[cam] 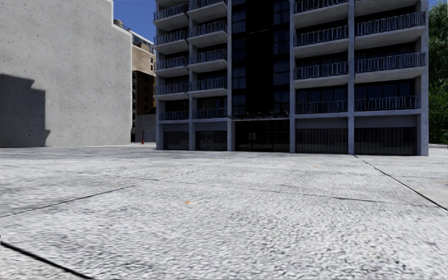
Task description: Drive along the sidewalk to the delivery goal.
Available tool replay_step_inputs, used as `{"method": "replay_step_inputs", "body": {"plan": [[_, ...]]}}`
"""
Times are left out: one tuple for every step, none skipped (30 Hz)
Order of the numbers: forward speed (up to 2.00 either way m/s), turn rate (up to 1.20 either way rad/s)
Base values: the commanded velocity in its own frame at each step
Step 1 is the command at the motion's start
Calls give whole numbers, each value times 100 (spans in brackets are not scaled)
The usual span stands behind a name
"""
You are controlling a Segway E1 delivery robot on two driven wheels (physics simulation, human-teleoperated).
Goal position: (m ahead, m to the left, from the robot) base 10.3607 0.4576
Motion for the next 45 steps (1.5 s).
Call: {"method": "replay_step_inputs", "body": {"plan": [[200, 0], [200, 0], [200, 0], [200, 0], [200, 0], [200, 0], [200, 0], [200, 0], [200, 0], [200, 0], [200, 0], [200, 0], [200, 0], [200, 0], [200, 0], [200, 0], [200, 0], [200, 0], [200, 0], [200, 0], [200, 0], [200, 0], [200, 0], [200, 0], [200, 0], [200, 0], [200, 0], [200, 0], [200, 0], [200, 0], [200, 0], [200, 0], [200, 0], [200, 0], [200, 0], [200, 0], [200, 0], [200, 0], [200, 0], [200, 0], [200, 0], [200, 0], [200, 0], [200, 0], [200, 0]]}}
